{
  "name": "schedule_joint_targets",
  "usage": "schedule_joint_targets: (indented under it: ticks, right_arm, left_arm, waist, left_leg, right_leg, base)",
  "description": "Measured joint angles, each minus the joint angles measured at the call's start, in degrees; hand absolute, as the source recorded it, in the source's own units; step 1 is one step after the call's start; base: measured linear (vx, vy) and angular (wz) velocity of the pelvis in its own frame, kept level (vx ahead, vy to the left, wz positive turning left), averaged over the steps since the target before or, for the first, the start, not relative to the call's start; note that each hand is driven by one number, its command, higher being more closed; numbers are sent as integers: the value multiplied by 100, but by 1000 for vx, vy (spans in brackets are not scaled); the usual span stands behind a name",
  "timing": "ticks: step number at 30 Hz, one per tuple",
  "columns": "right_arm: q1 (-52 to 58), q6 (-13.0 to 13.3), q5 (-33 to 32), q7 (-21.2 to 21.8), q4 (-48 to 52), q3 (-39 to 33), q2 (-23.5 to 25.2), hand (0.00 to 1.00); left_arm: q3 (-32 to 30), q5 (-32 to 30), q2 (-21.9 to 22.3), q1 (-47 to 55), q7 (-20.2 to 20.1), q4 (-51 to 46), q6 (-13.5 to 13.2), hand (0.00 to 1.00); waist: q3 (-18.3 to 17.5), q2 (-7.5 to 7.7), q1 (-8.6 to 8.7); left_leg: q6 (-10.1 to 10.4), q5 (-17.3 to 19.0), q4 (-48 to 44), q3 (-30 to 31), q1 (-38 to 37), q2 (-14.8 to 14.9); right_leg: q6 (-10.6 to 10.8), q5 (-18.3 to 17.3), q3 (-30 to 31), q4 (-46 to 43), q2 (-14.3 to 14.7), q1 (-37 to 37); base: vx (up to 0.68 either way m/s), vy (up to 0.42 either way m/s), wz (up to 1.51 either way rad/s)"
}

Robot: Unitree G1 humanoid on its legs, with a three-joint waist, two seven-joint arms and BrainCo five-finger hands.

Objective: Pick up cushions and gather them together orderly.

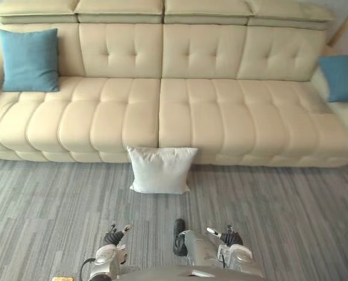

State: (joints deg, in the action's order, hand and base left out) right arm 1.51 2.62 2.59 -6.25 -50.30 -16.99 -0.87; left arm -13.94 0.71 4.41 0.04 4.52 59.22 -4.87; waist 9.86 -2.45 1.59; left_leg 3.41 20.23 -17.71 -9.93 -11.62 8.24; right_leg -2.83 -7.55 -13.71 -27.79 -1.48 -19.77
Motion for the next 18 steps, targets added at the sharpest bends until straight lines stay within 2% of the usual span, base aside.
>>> schedule_joint_targets:
  ticks: [1,3,4,5,6,7,8,9,10,11,13,15,16,17,18]
  right_arm:
    - [-1,-9,3,-3,0,8,-5,0]
    - [7,-83,13,-6,-26,104,-44,0]
    - [21,-108,13,-6,-30,118,-51,0]
    - [79,-137,12,-7,-38,124,-62,0]
    - [119,-162,12,-9,-42,125,-63,0]
    - [134,-167,11,-9,-45,125,-64,0]
    - [171,-176,6,-12,-45,121,-66,0]
    - [189,-184,2,-13,-47,117,-66,0]
    - [195,-185,0,-14,-48,115,-62,0]
    - [219,-186,-4,-19,-44,88,-42,0]
    - [238,-190,1,-19,-45,85,-30,0]
    - [257,-192,6,-17,-59,95,-15,0]
    - [278,-188,16,-14,-58,90,-37,0]
    - [303,-187,17,-13,-41,89,-85,0]
    - [284,-201,14,-14,-97,82,-47,0]
  left_arm:
    - [-17,-32,-1,2,1,-14,0,0]
    - [-190,-33,16,65,1,-231,5,0]
    - [-231,-32,16,92,0,-292,3,0]
    - [-330,-28,15,163,2,-423,7,0]
    - [-362,-21,8,203,4,-500,11,0]
    - [-370,-19,8,202,5,-518,11,0]
    - [-384,20,14,202,5,-569,18,0]
    - [-386,23,16,189,5,-612,20,0]
    - [-390,22,12,189,5,-631,20,0]
    - [-405,19,12,172,7,-637,20,0]
    - [-396,4,12,154,3,-641,20,0]
    - [-385,-40,12,143,2,-692,9,0]
    - [-334,-41,17,162,4,-679,-10,0]
    - [-284,-42,30,215,4,-647,-11,0]
    - [-279,-35,-33,190,-6,-621,-13,0]
  waist:
    - [-6,-54,20]
    - [13,-94,-60]
    - [18,-99,-77]
    - [22,-104,-122]
    - [28,-89,-137]
    - [31,-85,-144]
    - [30,-77,-170]
    - [49,-46,-177]
    - [47,-46,-179]
    - [85,18,-205]
    - [94,34,-215]
    - [101,84,-271]
    - [55,46,-315]
    - [-5,-62,-319]
    - [-41,35,-322]
  left_leg:
    - [148,-90,-767,234,344,144]
    - [519,-416,-2609,459,991,416]
    - [571,-461,-3068,445,1122,481]
    - [560,-538,-3956,257,1397,701]
    - [485,-560,-4269,35,1528,861]
    - [471,-554,-4320,-29,1579,899]
    - [451,-546,-4327,-217,1727,978]
    - [311,-464,-4122,-455,1948,1036]
    - [262,-433,-3956,-532,1988,1032]
    - [187,-378,-3384,-745,2068,1024]
    - [172,-346,-2847,-777,2134,937]
    - [134,-348,-2185,-707,2300,700]
    - [53,-812,-1274,-615,2330,464]
    - [-125,-1422,-792,-498,2352,427]
    - [-173,-1238,-918,-541,2339,372]
  right_leg:
    - [-51,-173,-108,-23,33,131]
    - [-184,-381,-146,96,209,574]
    - [-206,-437,-134,135,261,709]
    - [-259,-576,-95,264,385,1087]
    - [-296,-650,-36,354,429,1312]
    - [-297,-657,-14,388,437,1377]
    - [-297,-669,69,528,447,1561]
    - [-288,-660,177,759,430,1785]
    - [-282,-657,194,814,398,1849]
    - [-271,-650,216,909,303,2057]
    - [-270,-651,247,934,187,2286]
    - [-231,-659,399,890,9,2490]
    - [79,-710,450,818,-52,2546]
    - [256,-794,521,785,13,2553]
    - [426,-929,611,731,-45,2570]
  base:
    - [482,-279,48]
    - [430,-196,8]
    - [535,-179,-32]
    - [508,-135,-36]
    - [413,-105,-34]
    - [314,-43,-29]
    - [354,4,-33]
    - [421,19,-35]
    - [421,67,-31]
    - [344,107,-14]
    - [317,148,1]
    - [260,224,0]
    - [244,256,-17]
    - [235,275,-21]
    - [236,212,-4]
